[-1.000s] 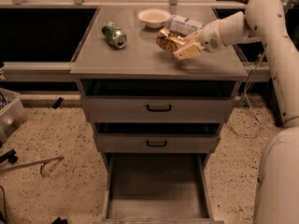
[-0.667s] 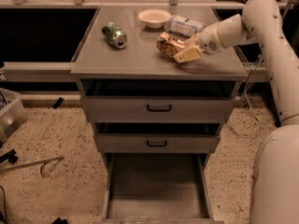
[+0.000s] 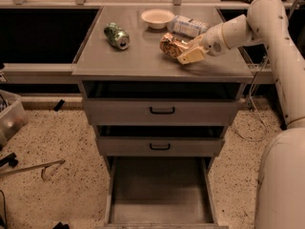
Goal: Pick orange can from bottom drawer and place on counter
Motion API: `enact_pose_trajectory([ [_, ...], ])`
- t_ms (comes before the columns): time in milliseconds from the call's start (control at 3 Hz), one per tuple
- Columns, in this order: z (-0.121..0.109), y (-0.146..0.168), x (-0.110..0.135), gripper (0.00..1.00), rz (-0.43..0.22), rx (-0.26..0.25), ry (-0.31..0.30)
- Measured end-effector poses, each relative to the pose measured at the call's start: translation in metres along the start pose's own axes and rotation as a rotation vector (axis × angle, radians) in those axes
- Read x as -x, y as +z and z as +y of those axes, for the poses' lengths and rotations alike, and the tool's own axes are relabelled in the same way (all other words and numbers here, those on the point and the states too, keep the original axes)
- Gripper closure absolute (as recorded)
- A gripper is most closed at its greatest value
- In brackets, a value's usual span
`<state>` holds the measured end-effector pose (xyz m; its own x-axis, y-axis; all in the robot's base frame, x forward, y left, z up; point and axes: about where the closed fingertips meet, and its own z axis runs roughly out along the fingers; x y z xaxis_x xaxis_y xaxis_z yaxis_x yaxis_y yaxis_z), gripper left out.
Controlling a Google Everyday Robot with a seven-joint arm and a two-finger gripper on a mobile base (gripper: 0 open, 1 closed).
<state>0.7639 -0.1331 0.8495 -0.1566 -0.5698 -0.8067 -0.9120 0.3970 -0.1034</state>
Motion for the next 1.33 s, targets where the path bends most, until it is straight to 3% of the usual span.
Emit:
enact_pose_trajectory([
  [667, 0.0, 0.0001, 0.0, 0.12, 0.0, 0.0, 0.0],
  [1000, 0.0, 0.0001, 0.0, 0.0, 0.0, 0.0, 0.0],
  [1333, 0.0, 0.0002, 0.0, 0.0, 0.0, 0.0, 0.0],
])
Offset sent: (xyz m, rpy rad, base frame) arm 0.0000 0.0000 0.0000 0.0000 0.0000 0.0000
